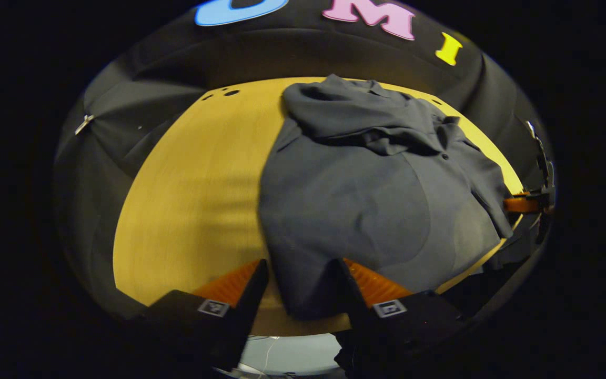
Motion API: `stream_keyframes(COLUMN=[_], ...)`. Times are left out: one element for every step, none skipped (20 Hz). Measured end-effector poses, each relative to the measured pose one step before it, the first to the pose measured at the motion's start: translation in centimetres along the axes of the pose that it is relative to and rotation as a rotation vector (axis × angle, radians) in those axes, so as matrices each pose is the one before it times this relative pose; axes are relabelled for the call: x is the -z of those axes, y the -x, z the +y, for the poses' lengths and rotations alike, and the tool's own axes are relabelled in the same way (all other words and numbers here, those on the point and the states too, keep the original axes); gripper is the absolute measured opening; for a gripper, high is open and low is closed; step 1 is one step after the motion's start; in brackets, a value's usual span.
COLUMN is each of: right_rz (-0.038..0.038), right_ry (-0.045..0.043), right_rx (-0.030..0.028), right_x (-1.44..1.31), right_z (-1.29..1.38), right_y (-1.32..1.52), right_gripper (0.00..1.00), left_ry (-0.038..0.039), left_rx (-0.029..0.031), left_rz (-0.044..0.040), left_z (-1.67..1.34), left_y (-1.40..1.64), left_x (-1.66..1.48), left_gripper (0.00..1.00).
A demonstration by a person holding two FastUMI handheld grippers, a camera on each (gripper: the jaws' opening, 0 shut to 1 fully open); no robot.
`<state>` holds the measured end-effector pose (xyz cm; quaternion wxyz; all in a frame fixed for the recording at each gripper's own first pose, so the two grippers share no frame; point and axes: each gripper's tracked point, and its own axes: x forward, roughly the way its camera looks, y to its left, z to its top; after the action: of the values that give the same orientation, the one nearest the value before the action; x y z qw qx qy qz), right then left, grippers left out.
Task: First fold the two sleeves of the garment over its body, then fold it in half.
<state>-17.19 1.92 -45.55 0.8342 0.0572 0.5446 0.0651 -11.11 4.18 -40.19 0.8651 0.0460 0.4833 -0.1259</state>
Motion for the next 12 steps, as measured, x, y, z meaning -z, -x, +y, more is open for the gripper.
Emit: stream_keyframes(right_rz=[-0.00398, 0.0082, 0.01929, 0.02502, 0.00135, -0.03472, -0.04189, -0.03623, -0.03898, -0.03586, -0.03954, -0.03292], right_ry=[0.0195, -0.00532, -0.01911, -0.03343, -0.02755, -0.02935, -0.03408, -0.04008, -0.04439, -0.03882, -0.02852, -0.02174], right_rx=[-0.0646, -0.00985, -0.0029, -0.00714, -0.02648, -0.02718, -0.02963, -0.01833, -0.02119, -0.01299, -0.00562, -0.00452], right_x=[-0.116, -0.149, 0.058, 0.22, -0.259, -1.075, -1.026, -1.01, -0.9, -0.986, -1.22, -1.191], right_z=[1.332, 0.243, -0.133, 0.15, 0.421, 0.37, 0.447, 0.274, 0.242, 0.06, 0.029, 0.092], right_y=[-0.272, 0.154, -0.019, 0.056, 0.417, 0.359, 0.57, 0.58, 0.947, 0.552, 0.457, 0.344], right_gripper=[0.59, 0.33, 0.07, 0.06, 0.06, 0.06, 0.05, 0.05, 0.05, 0.05, 0.05, 0.05], left_ry=[-0.03272, -0.01076, -0.01289, -0.00609, 0.00146, 0.00895, 0.01272, 0.02139, 0.03151, 0.03217, 0.03371, 0.02597], left_rx=[0.01562, -0.00569, -0.00107, 0.00456, -0.00078, 0.01323, 0.01356, 0.0092, 0.0005, -0.00375, -0.00073, -0.00311], left_rz=[-0.01286, 0.00477, -0.00341, 0.00095, -0.0219, -0.02596, -0.03291, -0.03325, -0.0228, -0.02033, -0.02256, -0.0242], left_z=[-0.799, -0.178, 0.196, -0.05, -0.034, -0.21, -0.196, -0.073, 0.201, 0.13, -0.097, -0.054], left_y=[-0.581, -0.434, -0.145, 0.336, 0.579, 0.849, 1.004, 0.881, 0.636, 0.558, 0.414, 0.385], left_x=[-0.459, -0.441, -0.293, -0.215, -0.672, -0.956, -1.028, -1.24, -1.016, -0.996, -1.301, -1.438], left_gripper=[0.54, 0.31, 0.09, 0.06, 0.06, 0.06, 0.05, 0.06, 0.05, 0.05, 0.05, 0.05])
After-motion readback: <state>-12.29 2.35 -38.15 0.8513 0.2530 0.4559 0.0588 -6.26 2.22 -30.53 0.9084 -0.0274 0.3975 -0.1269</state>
